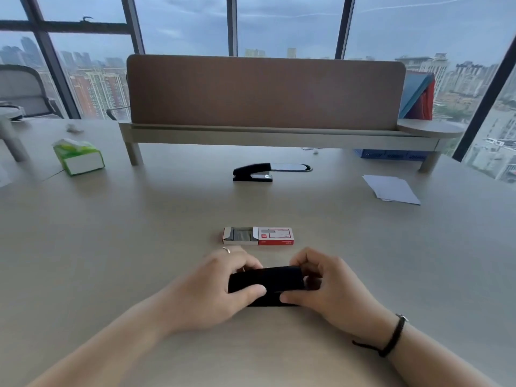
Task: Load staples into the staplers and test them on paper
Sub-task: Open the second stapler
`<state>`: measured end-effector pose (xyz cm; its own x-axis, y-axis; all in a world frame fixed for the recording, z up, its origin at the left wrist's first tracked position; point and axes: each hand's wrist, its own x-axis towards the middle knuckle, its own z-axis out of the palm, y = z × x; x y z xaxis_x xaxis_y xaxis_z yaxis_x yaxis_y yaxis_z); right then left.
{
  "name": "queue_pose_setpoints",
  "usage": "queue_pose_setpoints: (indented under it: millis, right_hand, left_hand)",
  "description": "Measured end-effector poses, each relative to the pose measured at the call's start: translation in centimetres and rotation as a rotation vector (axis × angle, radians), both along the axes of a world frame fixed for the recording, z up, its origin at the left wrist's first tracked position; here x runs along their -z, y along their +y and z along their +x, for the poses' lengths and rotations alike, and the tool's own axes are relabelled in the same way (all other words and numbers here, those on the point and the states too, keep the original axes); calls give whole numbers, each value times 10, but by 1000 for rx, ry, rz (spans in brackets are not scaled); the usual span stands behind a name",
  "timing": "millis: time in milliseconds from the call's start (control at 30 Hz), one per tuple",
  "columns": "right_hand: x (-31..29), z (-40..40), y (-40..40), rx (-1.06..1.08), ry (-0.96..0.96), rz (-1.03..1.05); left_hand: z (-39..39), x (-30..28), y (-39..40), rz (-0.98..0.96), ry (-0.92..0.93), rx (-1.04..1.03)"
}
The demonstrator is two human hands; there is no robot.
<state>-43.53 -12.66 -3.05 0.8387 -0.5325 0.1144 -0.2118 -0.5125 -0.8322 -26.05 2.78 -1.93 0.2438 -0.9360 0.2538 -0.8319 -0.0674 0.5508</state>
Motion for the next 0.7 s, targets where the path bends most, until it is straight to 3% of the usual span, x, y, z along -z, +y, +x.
queue_pose_setpoints:
  millis: [233, 400, 467, 600, 700]
  right_hand:
    - [1, -1, -5, 20, -4, 60]
    - [1, -1, -10, 73, 26, 85]
    - [2, -1, -11, 71, 35, 71]
    - [4, 0, -12, 74, 37, 50]
    - [2, 0, -12, 69, 32, 45]
  left_hand:
    - [-29, -12, -36, -26, -83, 72]
    - [-15, -32, -22, -248, 206, 29]
    - [4, -38, -7, -301, 235, 34]
    - [49, -28, 37, -315, 406, 13]
    - [75, -16, 68, -202, 403, -22]
